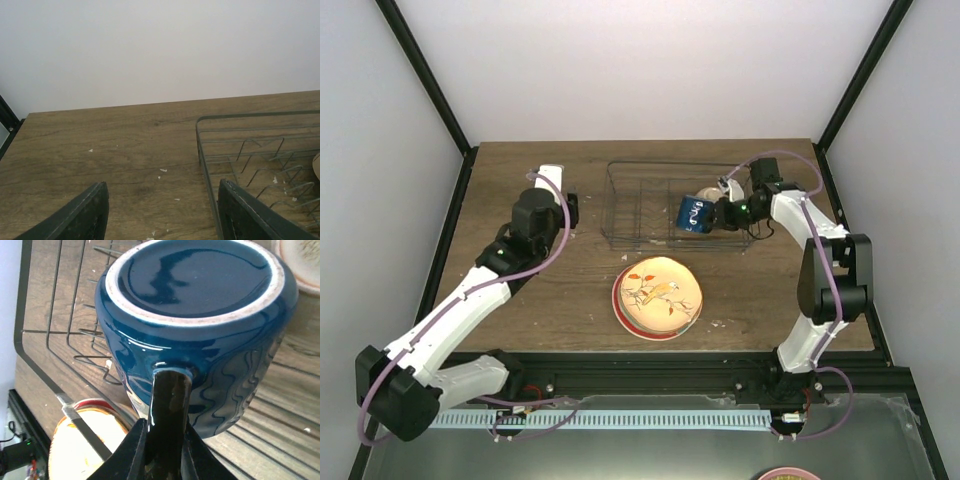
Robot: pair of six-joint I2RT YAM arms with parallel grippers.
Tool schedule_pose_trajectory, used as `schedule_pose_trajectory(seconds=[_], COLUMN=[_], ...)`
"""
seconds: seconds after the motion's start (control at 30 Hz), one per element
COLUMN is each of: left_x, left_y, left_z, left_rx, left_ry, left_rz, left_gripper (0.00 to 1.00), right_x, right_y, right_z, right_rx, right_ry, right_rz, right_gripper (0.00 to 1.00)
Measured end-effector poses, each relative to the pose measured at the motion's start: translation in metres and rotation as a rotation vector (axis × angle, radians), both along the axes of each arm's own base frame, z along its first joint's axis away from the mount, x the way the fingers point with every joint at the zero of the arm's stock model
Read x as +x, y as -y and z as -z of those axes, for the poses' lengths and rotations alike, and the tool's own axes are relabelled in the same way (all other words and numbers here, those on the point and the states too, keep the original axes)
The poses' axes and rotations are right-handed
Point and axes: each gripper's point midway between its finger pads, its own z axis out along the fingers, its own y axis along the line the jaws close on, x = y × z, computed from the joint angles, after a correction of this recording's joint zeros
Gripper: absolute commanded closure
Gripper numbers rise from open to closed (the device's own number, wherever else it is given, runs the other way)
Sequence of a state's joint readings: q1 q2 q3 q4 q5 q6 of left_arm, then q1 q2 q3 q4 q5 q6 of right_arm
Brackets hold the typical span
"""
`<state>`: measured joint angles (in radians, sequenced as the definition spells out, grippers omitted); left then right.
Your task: Load the mixed dishes into the dish rack
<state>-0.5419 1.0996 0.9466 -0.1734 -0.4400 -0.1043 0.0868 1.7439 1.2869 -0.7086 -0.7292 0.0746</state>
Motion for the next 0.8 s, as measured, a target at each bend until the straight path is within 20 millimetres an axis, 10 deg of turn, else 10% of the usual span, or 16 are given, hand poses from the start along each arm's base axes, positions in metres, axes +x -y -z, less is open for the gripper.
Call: schedule_pose_trajectory(seconds=[0.8], left_x=[0.015], left_y=[0.015], left_z=[0.013], left_rx=[0.013], left_ry=[-0.036], left_rz=[0.034], left_gripper=[0.4], right_x=[0.015], right_y=[0.03], right_z=[0.019], right_rx=[-0.293], right_ry=[0.321], right_rz=[0.025], right_gripper=[0.95])
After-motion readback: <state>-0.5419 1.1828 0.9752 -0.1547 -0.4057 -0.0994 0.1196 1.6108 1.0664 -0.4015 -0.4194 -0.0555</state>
